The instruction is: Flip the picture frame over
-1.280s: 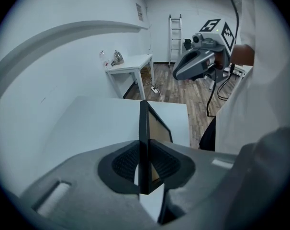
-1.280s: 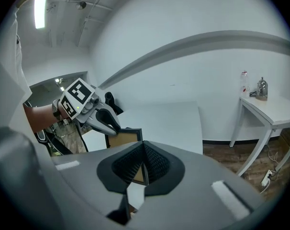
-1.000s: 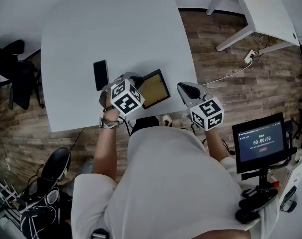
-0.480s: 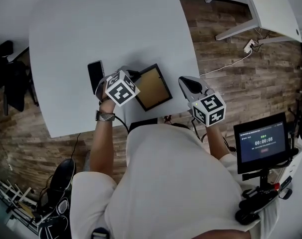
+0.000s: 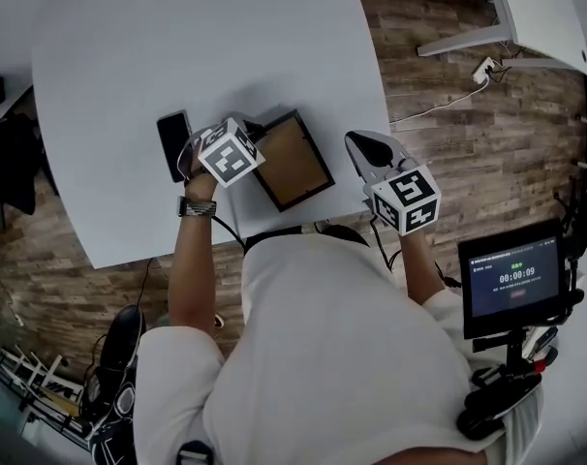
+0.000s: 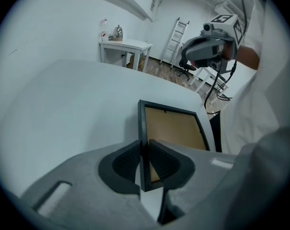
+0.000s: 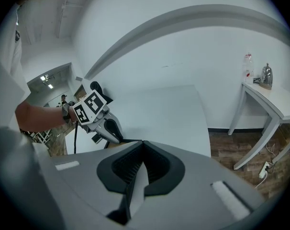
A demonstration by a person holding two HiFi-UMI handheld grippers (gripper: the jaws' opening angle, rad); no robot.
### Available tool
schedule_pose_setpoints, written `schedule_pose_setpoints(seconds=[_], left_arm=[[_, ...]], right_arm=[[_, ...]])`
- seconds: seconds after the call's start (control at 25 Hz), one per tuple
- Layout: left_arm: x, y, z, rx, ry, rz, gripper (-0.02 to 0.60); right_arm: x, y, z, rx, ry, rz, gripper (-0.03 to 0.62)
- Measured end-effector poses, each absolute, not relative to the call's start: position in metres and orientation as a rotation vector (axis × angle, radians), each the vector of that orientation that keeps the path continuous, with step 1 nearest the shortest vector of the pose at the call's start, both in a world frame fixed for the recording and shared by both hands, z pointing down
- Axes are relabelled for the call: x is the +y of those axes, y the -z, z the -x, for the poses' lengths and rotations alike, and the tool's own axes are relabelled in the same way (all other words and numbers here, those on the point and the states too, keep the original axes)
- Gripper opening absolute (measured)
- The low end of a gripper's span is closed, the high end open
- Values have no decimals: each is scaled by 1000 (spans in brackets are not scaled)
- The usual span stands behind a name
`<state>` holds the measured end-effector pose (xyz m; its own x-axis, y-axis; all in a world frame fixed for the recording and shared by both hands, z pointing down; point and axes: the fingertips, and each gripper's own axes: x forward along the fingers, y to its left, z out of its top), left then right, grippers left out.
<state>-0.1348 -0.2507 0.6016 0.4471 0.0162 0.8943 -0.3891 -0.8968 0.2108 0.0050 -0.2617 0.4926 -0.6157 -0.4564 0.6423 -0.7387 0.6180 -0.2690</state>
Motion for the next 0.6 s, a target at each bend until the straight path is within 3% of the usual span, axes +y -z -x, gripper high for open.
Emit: schedule_pose_setpoints(seconds=[0.6], left_arm=[[-245, -614, 135, -286, -1465, -2285, 52]], right_arm=[[-248, -502, -2, -2294, -756, -912, 2]])
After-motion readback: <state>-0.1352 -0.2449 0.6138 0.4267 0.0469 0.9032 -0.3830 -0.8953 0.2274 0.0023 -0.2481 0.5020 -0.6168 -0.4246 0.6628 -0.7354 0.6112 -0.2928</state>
